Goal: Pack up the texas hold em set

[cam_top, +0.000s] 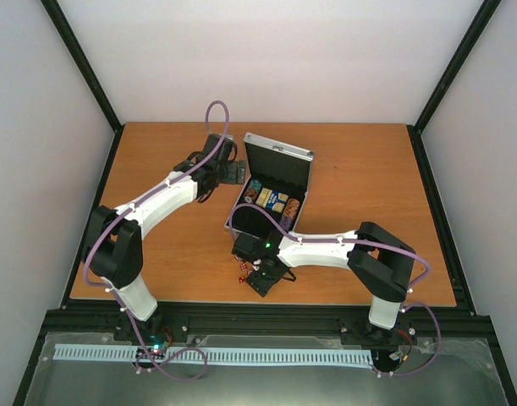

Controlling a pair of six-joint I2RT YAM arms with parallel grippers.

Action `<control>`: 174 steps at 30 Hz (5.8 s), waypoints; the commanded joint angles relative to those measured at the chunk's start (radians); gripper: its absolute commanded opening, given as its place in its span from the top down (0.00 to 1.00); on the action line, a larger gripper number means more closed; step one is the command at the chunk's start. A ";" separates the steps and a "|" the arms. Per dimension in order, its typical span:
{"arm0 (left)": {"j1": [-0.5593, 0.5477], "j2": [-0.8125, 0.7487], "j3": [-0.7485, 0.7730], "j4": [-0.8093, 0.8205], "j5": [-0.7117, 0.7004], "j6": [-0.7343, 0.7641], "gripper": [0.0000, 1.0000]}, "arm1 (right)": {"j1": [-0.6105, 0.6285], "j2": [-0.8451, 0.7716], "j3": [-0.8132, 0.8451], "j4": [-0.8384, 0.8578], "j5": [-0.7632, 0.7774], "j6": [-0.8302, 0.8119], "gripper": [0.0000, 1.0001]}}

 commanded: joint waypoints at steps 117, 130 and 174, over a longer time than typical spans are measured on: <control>-0.003 -0.158 -0.079 -0.005 -0.084 0.046 0.00 | -0.358 0.328 0.503 0.039 0.056 -0.218 0.24; -0.002 -0.149 -0.076 -0.007 -0.089 0.048 0.00 | -0.373 0.285 0.532 0.027 -0.057 -0.226 0.17; -0.003 -0.131 -0.070 -0.012 -0.085 0.043 0.00 | -0.379 0.135 0.451 0.064 -0.078 -0.233 0.11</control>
